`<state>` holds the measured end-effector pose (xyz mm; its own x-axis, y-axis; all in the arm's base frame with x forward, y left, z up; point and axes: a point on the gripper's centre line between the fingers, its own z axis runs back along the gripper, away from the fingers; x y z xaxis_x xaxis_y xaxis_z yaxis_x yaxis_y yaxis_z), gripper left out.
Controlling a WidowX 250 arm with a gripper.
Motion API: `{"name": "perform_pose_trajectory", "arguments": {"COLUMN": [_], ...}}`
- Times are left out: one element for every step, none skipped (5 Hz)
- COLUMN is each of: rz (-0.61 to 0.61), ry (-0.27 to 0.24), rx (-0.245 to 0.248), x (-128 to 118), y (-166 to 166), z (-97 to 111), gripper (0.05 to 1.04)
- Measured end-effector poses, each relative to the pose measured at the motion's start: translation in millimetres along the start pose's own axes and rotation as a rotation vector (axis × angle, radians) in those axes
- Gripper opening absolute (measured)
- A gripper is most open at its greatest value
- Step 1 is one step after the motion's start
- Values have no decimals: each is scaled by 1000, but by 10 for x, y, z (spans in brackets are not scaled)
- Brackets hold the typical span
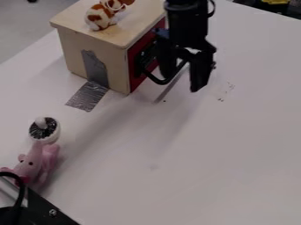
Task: Open the drawer
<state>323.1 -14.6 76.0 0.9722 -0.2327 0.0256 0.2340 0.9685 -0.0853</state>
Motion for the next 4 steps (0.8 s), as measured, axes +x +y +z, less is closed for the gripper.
{"name": "perform_pose_trajectory", "arguments": {"rz": [8, 32, 56, 71], "ry": [-16, 21, 68, 138], "rx": [99, 169, 210, 216], "x": [245, 344, 343, 283], "y": [172, 329, 465, 510], "z": [-1, -50, -144, -367], "gripper": [1001, 1001, 1001, 1001]}}
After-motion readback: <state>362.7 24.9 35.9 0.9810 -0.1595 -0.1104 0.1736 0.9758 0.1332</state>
